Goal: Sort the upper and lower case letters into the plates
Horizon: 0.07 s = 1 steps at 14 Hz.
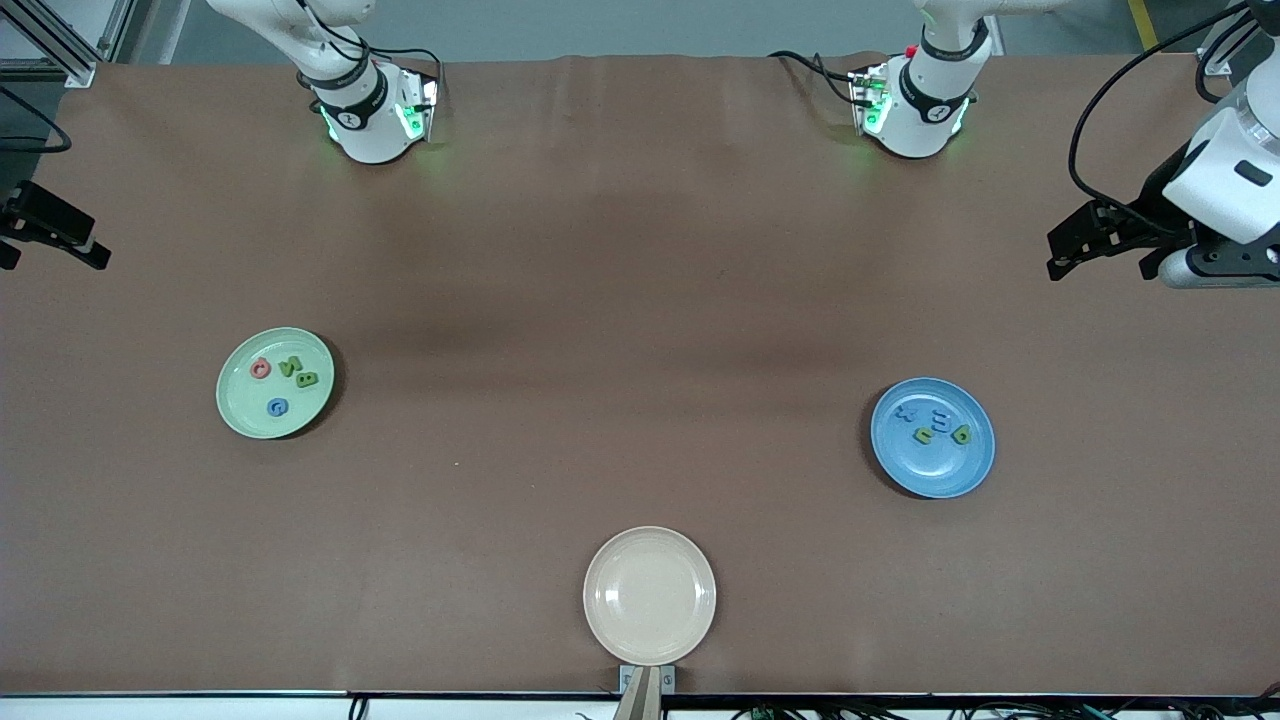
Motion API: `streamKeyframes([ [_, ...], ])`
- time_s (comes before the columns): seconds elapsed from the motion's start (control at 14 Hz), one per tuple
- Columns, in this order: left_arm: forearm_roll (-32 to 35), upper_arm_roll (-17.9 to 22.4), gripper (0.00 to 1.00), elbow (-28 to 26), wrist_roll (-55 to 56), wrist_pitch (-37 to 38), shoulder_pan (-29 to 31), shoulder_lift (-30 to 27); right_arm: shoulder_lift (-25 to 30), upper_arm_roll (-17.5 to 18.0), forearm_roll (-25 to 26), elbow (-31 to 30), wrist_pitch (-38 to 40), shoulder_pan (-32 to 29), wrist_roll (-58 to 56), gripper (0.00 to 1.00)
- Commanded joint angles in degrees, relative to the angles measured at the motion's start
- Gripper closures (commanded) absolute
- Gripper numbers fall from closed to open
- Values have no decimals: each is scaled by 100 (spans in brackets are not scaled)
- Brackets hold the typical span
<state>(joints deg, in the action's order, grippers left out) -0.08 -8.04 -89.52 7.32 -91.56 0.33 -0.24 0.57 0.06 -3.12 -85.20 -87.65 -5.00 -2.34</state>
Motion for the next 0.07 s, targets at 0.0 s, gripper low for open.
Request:
streamKeyframes([
  [0.0,-123,-5,0,49,-152,138,37,-64,40,73,110,-23,2,-62,14,0],
])
